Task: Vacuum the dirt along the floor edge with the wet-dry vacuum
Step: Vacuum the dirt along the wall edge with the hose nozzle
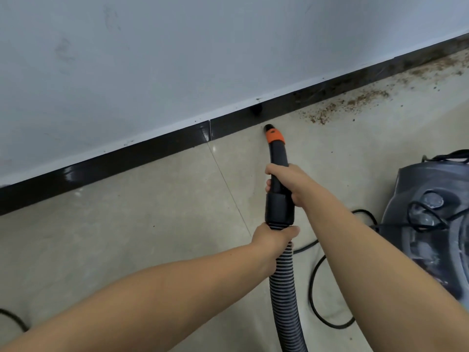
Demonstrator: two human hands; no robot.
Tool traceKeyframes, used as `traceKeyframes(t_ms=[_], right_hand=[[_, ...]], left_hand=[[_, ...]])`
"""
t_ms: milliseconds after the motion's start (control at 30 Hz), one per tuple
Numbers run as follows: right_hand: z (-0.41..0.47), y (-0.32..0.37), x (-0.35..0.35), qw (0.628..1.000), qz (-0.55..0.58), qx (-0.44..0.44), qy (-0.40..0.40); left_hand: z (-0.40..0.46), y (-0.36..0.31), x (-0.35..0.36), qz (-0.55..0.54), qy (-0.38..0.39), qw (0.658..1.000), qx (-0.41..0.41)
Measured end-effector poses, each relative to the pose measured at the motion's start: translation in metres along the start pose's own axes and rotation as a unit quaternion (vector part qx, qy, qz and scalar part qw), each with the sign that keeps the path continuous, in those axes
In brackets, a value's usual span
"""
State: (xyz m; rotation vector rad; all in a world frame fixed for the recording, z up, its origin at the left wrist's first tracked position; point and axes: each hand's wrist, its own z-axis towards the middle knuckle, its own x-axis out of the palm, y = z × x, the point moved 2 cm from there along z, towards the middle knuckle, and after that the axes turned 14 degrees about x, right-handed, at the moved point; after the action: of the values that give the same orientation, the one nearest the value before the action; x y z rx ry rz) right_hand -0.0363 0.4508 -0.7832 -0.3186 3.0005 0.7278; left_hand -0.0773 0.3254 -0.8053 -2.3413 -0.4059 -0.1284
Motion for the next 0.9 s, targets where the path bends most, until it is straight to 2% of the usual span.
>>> traceKeyframes(t_ms=[133,300,500,667,900], right_hand=[[-0.005,-0.009,0.023,0.999,-0.017,0.000,0.028],[0.007,0.010,0.025,1.000,0.012,-0.010,0.016],[0.024,0.029,-0.001,0.998,0.059,0.005,0.022],[0.020,0.044,-0.028,0.995,0.088,0.011,0.034],[0.009,0.074,-0.056,0.993,0.109,0.046,0.030]], left_hand=[[-0.012,0.003,-0.019,-0.001,-0.019,1.000,0.003],[-0.004,-0.024,-0.025,0.012,-0.007,1.000,0.001],[0.009,-0.058,-0.009,0.124,0.036,0.991,-0.043],[0.007,-0.089,0.017,0.234,0.059,0.966,-0.095],[0.010,-0.123,0.049,0.280,0.059,0.951,-0.117]])
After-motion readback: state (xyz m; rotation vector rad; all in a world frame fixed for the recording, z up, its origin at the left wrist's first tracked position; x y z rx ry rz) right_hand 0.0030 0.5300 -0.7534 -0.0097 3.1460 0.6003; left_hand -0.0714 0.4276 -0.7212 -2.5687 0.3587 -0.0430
